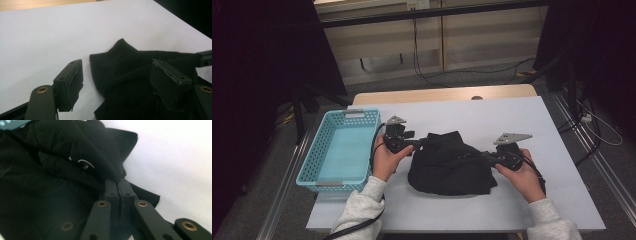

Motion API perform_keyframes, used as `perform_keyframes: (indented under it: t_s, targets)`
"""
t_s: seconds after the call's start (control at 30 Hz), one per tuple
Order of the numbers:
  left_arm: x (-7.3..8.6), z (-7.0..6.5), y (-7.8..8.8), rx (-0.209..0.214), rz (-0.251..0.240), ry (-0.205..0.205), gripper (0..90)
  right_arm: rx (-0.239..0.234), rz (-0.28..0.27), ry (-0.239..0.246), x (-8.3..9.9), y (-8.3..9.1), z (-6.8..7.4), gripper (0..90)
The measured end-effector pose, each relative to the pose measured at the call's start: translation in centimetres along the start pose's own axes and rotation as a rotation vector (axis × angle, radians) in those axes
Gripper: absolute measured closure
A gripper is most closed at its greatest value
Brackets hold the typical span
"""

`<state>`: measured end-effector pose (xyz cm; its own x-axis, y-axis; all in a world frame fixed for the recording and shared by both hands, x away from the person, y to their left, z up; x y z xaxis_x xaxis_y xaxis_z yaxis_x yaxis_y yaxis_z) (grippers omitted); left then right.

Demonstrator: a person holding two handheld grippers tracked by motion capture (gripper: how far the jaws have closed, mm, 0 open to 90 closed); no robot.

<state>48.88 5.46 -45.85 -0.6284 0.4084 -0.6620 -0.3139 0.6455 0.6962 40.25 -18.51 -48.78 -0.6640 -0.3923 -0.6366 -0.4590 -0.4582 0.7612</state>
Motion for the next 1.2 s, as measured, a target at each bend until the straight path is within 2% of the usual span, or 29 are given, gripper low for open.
perform_keyframes:
  t_s: [0.1, 0.17, 0.23, 0.37, 0.5, 0.63, 0.8, 0.87, 1.0, 1.07, 1.2]
  targets:
    - [-0.4, -0.7, -0.9, 0.022, 0.005, -0.01, 26.1, -0.025, 0.011, 0.005, 0.6, -0.3, 0.8, 87.0]
    - [-0.5, -1.1, -1.6, 0.034, 0.016, -0.023, 26.3, -0.009, 0.054, 0.03, 1.3, -0.7, 1.1, 86.9]
    - [-0.5, -1.5, -2.3, 0.049, 0.028, -0.031, 26.5, -0.014, 0.065, 0.037, 1.7, -0.9, 1.4, 85.9]
    - [-0.6, -2.6, -3.3, 0.091, 0.052, -0.047, 27.5, -0.002, 0.039, 0.029, 1.9, -0.3, 1.3, 88.6]
    - [-0.2, -3.2, -4.5, 0.1, 0.096, -0.071, 28.1, -0.004, 0.001, 0.012, 1.9, 0.6, 1.0, 89.0]
    - [0.6, -3.4, -5.5, 0.117, 0.154, -0.089, 35.2, 0.008, -0.011, 0.002, 2.0, 0.8, 0.8, 89.1]
    - [1.4, -4.0, -6.0, 0.144, 0.197, -0.103, 56.3, 0.025, -0.049, -0.007, 1.4, 1.0, 0.8, 89.0]
    - [1.7, -4.0, -6.1, 0.148, 0.21, -0.096, 63.9, 0.02, -0.048, -0.005, 1.3, 0.8, 0.9, 88.9]
    - [1.7, -3.7, -5.5, 0.146, 0.208, -0.076, 79.9, 0.023, -0.047, 0.007, 1.0, 0.5, 1.0, 88.6]
    - [1.5, -3.6, -4.8, 0.145, 0.195, -0.063, 84.4, 0.022, -0.053, 0.009, 0.8, 0.4, 1.1, 88.5]
    - [1.2, -3.4, -3.6, 0.143, 0.173, -0.056, 86.9, 0.016, -0.057, 0.015, 0.3, 0.1, 1.3, 88.5]
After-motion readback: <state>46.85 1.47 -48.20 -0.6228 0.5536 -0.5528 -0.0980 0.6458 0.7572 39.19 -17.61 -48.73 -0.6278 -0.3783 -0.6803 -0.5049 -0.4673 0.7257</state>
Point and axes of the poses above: each handheld gripper's, and its own axes: y roughly backward along the jaws, x roughly out of its underside, z roughly to its left, the point moved 8 cm from there along -y, roughly forward along the jaws, and after that the axes turned 12 degrees about z, right-handed, at the moved point
